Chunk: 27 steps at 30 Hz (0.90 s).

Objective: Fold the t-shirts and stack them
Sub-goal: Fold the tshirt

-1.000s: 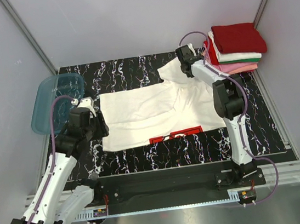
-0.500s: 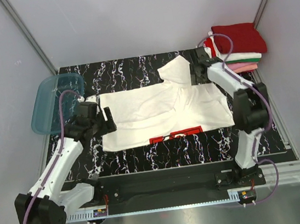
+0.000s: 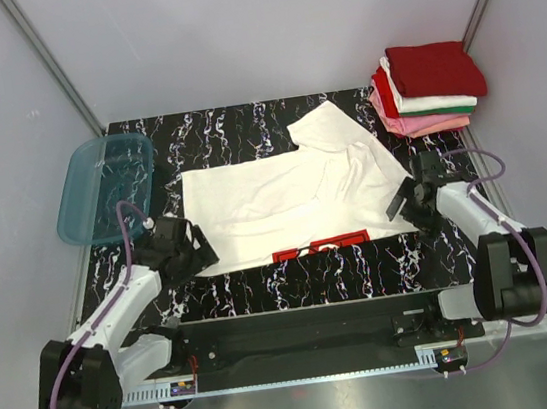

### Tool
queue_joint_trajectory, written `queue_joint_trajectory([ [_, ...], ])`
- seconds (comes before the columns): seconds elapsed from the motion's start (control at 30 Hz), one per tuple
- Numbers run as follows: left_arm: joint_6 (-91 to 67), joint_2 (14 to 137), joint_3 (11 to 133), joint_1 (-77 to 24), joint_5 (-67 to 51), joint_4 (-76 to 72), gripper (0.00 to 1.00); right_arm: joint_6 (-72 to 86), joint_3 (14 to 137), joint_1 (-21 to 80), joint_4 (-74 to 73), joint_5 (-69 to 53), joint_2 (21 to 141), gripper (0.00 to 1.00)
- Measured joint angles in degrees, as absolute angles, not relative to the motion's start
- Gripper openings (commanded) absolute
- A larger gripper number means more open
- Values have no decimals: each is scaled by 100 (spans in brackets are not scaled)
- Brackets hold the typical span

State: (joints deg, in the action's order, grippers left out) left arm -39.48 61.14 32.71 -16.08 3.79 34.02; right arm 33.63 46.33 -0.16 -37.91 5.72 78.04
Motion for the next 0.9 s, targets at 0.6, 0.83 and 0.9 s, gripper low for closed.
queue_joint_trajectory([
  [0.6, -4401, 6466, 2753, -1411, 878, 2362, 13, 3951, 4025, -711, -2700, 121, 8171, 0],
  [0.83, -4377, 6390, 2834, -1402, 884, 2469, 0, 3916, 4080, -757, -3000, 207, 7843, 0],
  [0.9, -4436, 5907, 2845, -1404, 882, 2762, 0, 4007, 4080, -762, -3280, 351, 7308, 0],
])
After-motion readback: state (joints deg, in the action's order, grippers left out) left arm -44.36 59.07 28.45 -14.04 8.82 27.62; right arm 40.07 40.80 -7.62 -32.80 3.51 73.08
